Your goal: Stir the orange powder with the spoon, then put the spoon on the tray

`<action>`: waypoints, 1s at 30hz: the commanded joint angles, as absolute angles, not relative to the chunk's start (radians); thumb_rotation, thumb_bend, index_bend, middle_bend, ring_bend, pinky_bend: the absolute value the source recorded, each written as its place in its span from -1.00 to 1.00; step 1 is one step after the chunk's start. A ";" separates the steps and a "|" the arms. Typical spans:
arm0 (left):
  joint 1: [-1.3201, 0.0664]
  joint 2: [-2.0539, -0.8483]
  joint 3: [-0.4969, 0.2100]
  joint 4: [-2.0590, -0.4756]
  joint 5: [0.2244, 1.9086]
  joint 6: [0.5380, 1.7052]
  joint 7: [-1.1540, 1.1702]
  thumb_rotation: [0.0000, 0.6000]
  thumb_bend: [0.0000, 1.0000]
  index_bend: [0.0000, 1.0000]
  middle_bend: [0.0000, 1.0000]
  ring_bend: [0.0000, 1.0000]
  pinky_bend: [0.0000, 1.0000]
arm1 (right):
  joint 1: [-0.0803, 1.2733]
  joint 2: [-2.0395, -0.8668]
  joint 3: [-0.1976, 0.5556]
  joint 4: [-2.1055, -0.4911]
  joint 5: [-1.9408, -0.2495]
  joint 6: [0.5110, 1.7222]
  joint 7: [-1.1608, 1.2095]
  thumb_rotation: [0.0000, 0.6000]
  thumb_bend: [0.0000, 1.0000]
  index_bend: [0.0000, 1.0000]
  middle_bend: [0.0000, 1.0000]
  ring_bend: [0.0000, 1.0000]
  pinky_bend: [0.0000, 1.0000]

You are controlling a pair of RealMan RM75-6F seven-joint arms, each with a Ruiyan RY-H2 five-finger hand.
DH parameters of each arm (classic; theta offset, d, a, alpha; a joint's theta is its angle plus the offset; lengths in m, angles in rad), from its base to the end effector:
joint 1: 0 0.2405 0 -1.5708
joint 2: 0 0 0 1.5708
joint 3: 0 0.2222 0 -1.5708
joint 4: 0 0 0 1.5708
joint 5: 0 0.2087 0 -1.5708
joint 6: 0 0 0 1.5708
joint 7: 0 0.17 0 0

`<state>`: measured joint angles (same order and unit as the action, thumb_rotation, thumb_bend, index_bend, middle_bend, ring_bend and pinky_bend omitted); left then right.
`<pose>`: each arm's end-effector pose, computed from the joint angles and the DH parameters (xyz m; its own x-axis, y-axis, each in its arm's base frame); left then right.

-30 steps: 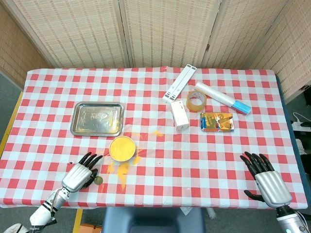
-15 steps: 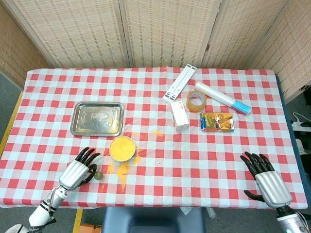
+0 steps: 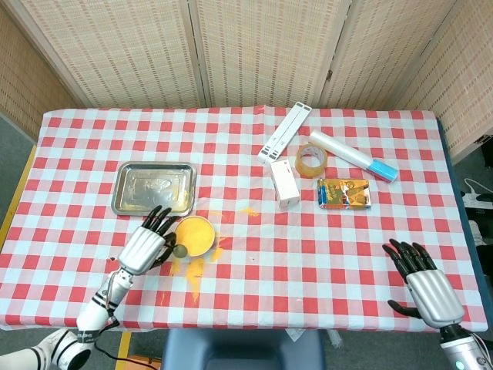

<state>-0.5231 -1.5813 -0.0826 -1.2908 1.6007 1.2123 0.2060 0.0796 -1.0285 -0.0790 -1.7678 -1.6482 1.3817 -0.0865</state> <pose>-0.1606 0.3004 -0.0078 0.5245 0.0072 0.8514 0.7395 -0.4994 -0.4513 -0.2535 -0.1682 0.1137 0.4361 -0.2228 0.8719 -0.8988 -0.1561 0.4096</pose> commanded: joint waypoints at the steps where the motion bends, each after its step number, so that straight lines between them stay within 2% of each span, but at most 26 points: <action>1: -0.555 -1.641 -0.130 -1.296 1.536 1.176 0.303 1.00 -0.03 0.62 -0.67 -1.00 -1.00 | 0.081 -1.026 -0.077 -1.767 -1.643 1.379 -0.082 1.00 -0.90 -1.00 -1.00 -1.00 -1.00; 6: -0.577 -1.744 -0.179 -1.243 1.442 1.157 0.414 1.00 -0.03 0.64 -0.62 -1.00 -1.00 | 0.084 -1.023 -0.072 -1.764 -1.634 1.376 -0.072 1.00 -0.90 -1.00 -1.00 -1.00 -1.00; 9: -0.592 -1.774 -0.185 -1.206 1.412 1.138 0.475 1.00 -0.03 0.59 -0.62 -1.00 -1.00 | 0.084 -1.021 -0.068 -1.762 -1.628 1.379 -0.067 1.00 -0.90 -1.00 -1.00 -1.00 -1.00; 12: -0.602 -1.794 -0.185 -1.187 1.388 1.125 0.517 1.00 -0.03 0.44 -0.65 -1.00 -1.00 | 0.083 -1.020 -0.065 -1.760 -1.622 1.380 -0.062 1.00 -0.90 -1.00 -1.00 -1.00 -1.00; 16: -0.610 -1.801 -0.181 -1.184 1.376 1.118 0.543 1.00 -0.03 0.05 -0.71 -1.00 -1.00 | 0.085 -1.020 -0.063 -1.759 -1.617 1.377 -0.062 1.00 -0.90 -1.00 -1.00 -1.00 -1.00; 19: -0.614 -1.797 -0.176 -1.190 1.376 1.120 0.549 1.00 -0.03 -0.14 -0.72 -1.00 -1.00 | 0.086 -1.021 -0.063 -1.759 -1.615 1.375 -0.064 1.00 -0.90 -1.00 -1.00 -1.00 -1.00; 26: -0.612 -1.784 -0.165 -1.212 1.383 1.144 0.546 1.00 -0.03 -0.23 -0.73 -1.00 -1.00 | 0.085 -1.023 -0.064 -1.760 -1.617 1.375 -0.070 1.00 -0.90 -1.00 -1.00 -1.00 -1.00; 30: -0.608 -1.766 -0.160 -1.238 1.393 1.167 0.547 1.00 -0.03 -0.20 -0.73 -1.00 -1.00 | 0.085 -1.025 -0.067 -1.760 -1.622 1.375 -0.073 1.00 -0.90 -1.00 -1.00 -1.00 -1.00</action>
<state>-0.6096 -1.7726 -0.1623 -1.2304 1.3894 1.1595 0.5467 0.0851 -1.0250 -0.0668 -1.7604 -1.6220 1.3748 -0.0730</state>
